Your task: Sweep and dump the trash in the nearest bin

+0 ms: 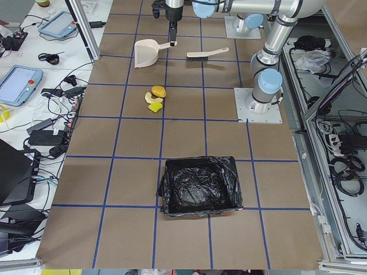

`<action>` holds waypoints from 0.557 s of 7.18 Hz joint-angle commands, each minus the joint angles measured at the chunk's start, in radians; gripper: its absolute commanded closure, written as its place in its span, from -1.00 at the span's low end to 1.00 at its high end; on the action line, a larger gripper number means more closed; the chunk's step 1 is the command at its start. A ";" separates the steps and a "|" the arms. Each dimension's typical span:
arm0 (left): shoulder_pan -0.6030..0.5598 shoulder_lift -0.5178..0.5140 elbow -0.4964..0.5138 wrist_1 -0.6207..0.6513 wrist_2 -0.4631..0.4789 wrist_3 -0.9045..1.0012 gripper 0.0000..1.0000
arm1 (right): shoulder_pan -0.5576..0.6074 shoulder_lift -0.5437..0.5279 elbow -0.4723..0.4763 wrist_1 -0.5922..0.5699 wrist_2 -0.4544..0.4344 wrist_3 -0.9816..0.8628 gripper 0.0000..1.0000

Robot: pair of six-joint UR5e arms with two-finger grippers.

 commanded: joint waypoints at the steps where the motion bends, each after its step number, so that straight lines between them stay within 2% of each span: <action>1: 0.005 0.001 0.000 -0.010 0.006 0.006 -1.00 | 0.005 0.000 0.112 0.005 0.000 0.011 -1.00; 2: 0.007 0.001 0.000 -0.012 0.010 0.006 -1.00 | 0.040 -0.023 0.180 -0.008 0.000 0.012 -1.00; 4: 0.034 -0.006 0.008 -0.012 -0.002 0.012 -1.00 | 0.169 -0.035 0.211 -0.011 -0.058 0.017 -1.00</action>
